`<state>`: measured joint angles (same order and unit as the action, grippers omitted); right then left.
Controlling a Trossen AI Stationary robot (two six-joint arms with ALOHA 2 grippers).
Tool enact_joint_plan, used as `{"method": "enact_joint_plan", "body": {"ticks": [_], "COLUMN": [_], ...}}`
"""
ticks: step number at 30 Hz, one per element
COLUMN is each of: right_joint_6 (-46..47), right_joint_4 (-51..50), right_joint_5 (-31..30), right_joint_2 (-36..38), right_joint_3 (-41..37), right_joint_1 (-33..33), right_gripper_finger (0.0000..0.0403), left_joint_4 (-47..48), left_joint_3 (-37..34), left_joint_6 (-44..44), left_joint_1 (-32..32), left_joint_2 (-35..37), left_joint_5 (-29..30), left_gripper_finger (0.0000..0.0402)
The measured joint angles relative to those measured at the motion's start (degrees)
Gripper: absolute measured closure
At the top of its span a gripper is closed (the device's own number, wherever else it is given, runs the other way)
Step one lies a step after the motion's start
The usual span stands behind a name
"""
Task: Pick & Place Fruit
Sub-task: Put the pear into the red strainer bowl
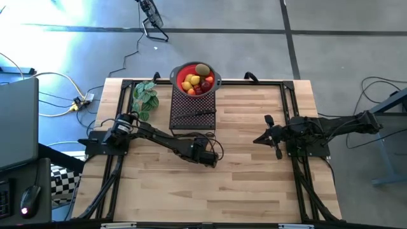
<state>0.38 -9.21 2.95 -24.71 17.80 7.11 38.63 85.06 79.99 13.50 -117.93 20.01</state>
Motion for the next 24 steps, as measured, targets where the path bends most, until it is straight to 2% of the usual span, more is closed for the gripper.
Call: {"method": "enact_joint_plan", "body": {"ticks": [10, 24], "right_joint_6": [0.00, 0.00], "right_joint_4": [-0.02, -0.07], "right_joint_5": [-0.01, -0.01], "right_joint_2": [0.00, 0.00], "right_joint_3": [0.00, 0.00], "right_joint_1": [-0.01, -0.01], "right_gripper_finger": [0.0401, 0.0400], "left_joint_4": [0.00, 0.00], "left_joint_3": [0.00, 0.00], "left_joint_6": [0.02, 0.02], "left_joint_1": [0.00, 0.00], "left_joint_2": [0.00, 0.00], "left_joint_5": [-0.02, -1.62], "left_gripper_finger": [0.0207, 0.0227]}}
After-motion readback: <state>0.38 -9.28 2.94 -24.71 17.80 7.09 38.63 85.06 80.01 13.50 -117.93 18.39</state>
